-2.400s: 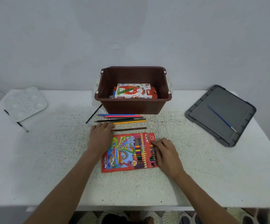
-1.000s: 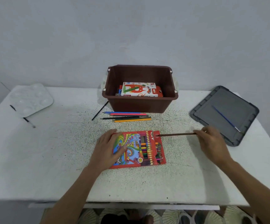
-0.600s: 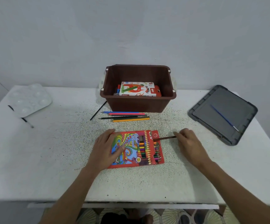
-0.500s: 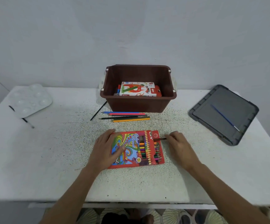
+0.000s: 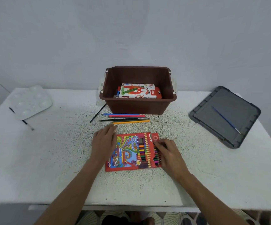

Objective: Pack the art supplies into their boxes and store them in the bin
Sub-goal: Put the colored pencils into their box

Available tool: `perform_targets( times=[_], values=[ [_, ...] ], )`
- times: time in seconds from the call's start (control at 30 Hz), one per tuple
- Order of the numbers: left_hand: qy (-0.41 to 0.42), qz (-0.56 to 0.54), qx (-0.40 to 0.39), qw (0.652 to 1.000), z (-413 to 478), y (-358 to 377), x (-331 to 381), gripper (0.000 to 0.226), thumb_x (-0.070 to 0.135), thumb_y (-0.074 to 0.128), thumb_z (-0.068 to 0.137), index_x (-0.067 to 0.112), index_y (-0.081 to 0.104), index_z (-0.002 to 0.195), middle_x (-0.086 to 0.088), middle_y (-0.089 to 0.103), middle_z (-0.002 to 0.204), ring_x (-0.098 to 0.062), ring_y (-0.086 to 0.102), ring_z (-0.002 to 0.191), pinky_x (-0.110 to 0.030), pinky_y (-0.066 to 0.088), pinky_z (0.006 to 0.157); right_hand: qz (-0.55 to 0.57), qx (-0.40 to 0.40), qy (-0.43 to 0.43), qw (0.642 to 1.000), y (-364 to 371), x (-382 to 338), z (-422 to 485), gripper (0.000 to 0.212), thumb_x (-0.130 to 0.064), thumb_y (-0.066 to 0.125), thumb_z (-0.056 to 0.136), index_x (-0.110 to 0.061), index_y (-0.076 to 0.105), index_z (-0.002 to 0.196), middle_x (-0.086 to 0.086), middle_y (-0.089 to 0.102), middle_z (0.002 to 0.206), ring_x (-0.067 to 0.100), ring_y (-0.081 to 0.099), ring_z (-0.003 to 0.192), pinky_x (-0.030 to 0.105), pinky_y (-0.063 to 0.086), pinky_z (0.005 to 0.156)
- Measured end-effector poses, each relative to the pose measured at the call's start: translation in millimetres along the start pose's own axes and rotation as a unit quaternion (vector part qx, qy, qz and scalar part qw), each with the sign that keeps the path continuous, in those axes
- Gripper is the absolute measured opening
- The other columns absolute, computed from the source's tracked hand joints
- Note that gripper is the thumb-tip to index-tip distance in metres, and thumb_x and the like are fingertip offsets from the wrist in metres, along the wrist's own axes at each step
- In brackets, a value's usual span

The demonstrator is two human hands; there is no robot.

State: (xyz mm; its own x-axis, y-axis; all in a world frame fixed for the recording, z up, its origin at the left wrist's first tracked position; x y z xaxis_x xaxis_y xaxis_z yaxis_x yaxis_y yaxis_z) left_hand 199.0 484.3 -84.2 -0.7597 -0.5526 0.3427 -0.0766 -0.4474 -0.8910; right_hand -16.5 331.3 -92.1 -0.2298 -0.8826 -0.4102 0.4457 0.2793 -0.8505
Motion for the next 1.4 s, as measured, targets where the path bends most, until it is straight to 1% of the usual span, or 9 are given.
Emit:
perform_targets(
  times=[0.13, 0.4, 0.57, 0.7, 0.83, 1.03, 1.17, 1.27, 1.4],
  values=[
    [0.033, 0.096, -0.055, 0.993, 17.0, 5.7, 8.1, 0.038, 0.016, 0.059, 0.096, 0.013, 0.059, 0.134, -0.010, 0.059, 0.137, -0.034, 0.063, 0.108, -0.052, 0.048, 0.093, 0.006, -0.002, -0.007, 1.000, 0.4, 0.8, -0.4, 0.054, 0.003, 0.070, 0.079, -0.003, 0.057, 0.131, 0.010, 0.055, 0.120, 0.024, 0.051, 0.104, 0.034, 0.050, 0.087],
    [0.035, 0.147, -0.065, 0.986, 27.6, 0.9, 15.6, 0.024, 0.010, 0.077, 0.080, 0.020, 0.076, 0.101, -0.005, 0.066, 0.096, -0.027, 0.064, 0.086, -0.045, 0.049, 0.080, 0.005, 0.002, 0.000, 1.000, 1.4, 2.9, 0.0, 0.051, -0.001, 0.067, 0.083, -0.004, 0.056, 0.133, 0.009, 0.055, 0.119, 0.022, 0.049, 0.104, 0.034, 0.051, 0.086],
    [0.031, 0.139, -0.093, 0.985, 35.0, -0.7, 17.4, 0.019, 0.021, 0.059, 0.095, 0.025, 0.070, 0.111, 0.003, 0.065, 0.112, -0.020, 0.060, 0.105, -0.039, 0.040, 0.095, 0.006, 0.006, -0.001, 1.000, 1.7, 2.1, -0.6, 0.051, -0.002, 0.066, 0.083, -0.004, 0.055, 0.133, 0.009, 0.055, 0.120, 0.023, 0.050, 0.106, 0.036, 0.052, 0.087],
    [0.059, 0.147, -0.077, 0.984, 34.1, -4.4, 20.1, 0.016, 0.016, 0.064, 0.091, 0.022, 0.065, 0.105, 0.004, 0.067, 0.102, -0.019, 0.062, 0.095, -0.038, 0.045, 0.090, 0.015, 0.003, 0.004, 1.000, 1.7, 1.5, -1.6, 0.050, -0.004, 0.062, 0.086, -0.005, 0.053, 0.135, 0.008, 0.054, 0.122, 0.023, 0.050, 0.106, 0.035, 0.051, 0.088],
    [0.085, 0.026, -0.018, 0.996, 24.8, -13.5, 30.5, 0.010, 0.015, 0.064, 0.093, 0.015, 0.061, 0.103, 0.002, 0.065, 0.091, -0.017, 0.065, 0.077, -0.035, 0.053, 0.072, 0.051, 0.017, 0.035, 0.998, -4.1, 1.0, -1.1, 0.043, -0.020, 0.040, 0.096, -0.010, 0.052, 0.137, 0.002, 0.052, 0.120, 0.012, 0.047, 0.106, 0.021, 0.043, 0.088],
    [-0.036, -0.264, -0.028, 0.964, 13.0, -21.5, 42.8, 0.021, 0.008, 0.069, 0.089, 0.017, 0.052, 0.095, 0.008, 0.066, 0.081, -0.004, 0.067, 0.072, -0.014, 0.054, 0.065, 0.075, 0.050, 0.069, 0.994, -9.9, 1.6, 0.8, 0.037, -0.027, 0.039, 0.101, -0.013, 0.053, 0.132, -0.004, 0.050, 0.119, 0.007, 0.050, 0.104, 0.026, 0.050, 0.086],
    [-0.084, -0.391, -0.077, 0.913, 2.5, -13.3, 54.3, 0.017, 0.013, 0.074, 0.087, 0.022, 0.060, 0.090, 0.003, 0.074, 0.085, -0.012, 0.073, 0.081, -0.040, 0.060, 0.078, 0.079, 0.061, 0.065, 0.993, -10.7, -6.3, 4.9, 0.037, -0.033, 0.039, 0.102, -0.014, 0.057, 0.128, -0.004, 0.051, 0.119, 0.009, 0.052, 0.105, 0.027, 0.049, 0.088],
    [-0.117, -0.446, -0.123, 0.879, -4.6, -4.9, 66.2, 0.014, 0.012, 0.077, 0.084, 0.018, 0.065, 0.089, -0.001, 0.075, 0.086, -0.015, 0.073, 0.084, -0.048, 0.058, 0.084, 0.058, 0.074, 0.049, 0.994, -10.7, -14.7, 7.8, 0.036, -0.033, 0.048, 0.101, -0.012, 0.060, 0.128, 0.001, 0.055, 0.120, 0.015, 0.051, 0.107, 0.029, 0.046, 0.092],
    [-0.123, -0.461, -0.137, 0.868, -9.6, 1.0, 73.2, 0.014, 0.018, 0.080, 0.082, 0.024, 0.068, 0.088, -0.003, 0.074, 0.084, -0.028, 0.072, 0.080, -0.058, 0.056, 0.075, 0.045, 0.094, 0.019, 0.994, -10.0, -27.2, 11.5, 0.034, -0.028, 0.050, 0.100, -0.008, 0.063, 0.124, 0.003, 0.058, 0.114, 0.019, 0.053, 0.099, 0.030, 0.045, 0.087]
  ],
)
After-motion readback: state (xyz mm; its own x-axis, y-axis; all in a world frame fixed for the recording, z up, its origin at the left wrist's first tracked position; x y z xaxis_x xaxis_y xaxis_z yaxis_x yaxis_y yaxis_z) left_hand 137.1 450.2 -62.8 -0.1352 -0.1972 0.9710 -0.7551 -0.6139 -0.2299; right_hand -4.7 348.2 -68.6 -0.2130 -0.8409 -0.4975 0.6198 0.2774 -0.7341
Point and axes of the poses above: each hand's wrist, its own z-axis towards the middle knuckle, its own y-axis out of the palm, x = y × z, the point moved 6 cm from there along z, towards the middle knuckle
